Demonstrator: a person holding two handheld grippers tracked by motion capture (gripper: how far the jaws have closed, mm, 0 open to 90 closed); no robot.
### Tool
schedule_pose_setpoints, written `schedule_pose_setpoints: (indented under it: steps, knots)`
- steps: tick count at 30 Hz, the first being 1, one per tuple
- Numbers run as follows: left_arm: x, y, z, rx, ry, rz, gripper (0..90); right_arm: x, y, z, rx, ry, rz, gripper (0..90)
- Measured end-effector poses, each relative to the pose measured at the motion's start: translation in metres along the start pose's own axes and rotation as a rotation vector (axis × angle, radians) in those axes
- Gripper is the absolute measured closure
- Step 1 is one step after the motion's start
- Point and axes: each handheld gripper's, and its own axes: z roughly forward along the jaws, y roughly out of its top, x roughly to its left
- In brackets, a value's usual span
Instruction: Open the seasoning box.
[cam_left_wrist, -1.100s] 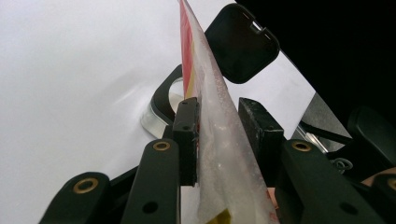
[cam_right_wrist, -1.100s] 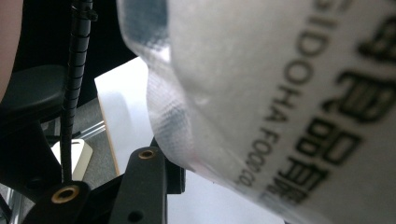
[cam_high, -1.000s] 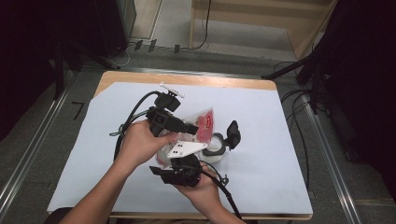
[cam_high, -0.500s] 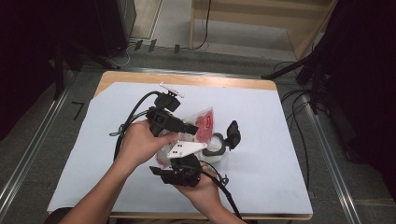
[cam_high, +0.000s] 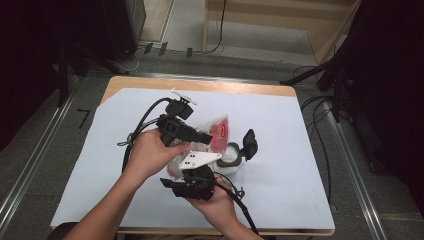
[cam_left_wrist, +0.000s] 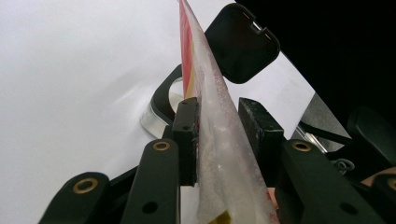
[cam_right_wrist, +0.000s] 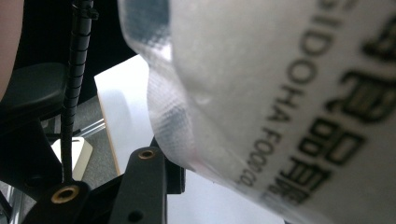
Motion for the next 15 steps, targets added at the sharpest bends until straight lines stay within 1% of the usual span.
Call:
schedule_pose_setpoints:
  steps: [8,15]
  knots:
    - [-0.0007,-0.0002,0.0001,-0.004,0.003,0.001,69.9,0.0,0.0001,0.0003,-0.001,-0.002,-0.002,63.6]
    - [-0.0017,0.0,-0.0002,0.003,0.008,0.003,69.8,0.0001,0.0,-0.0002,-0.001,0.0,-0.002,63.6]
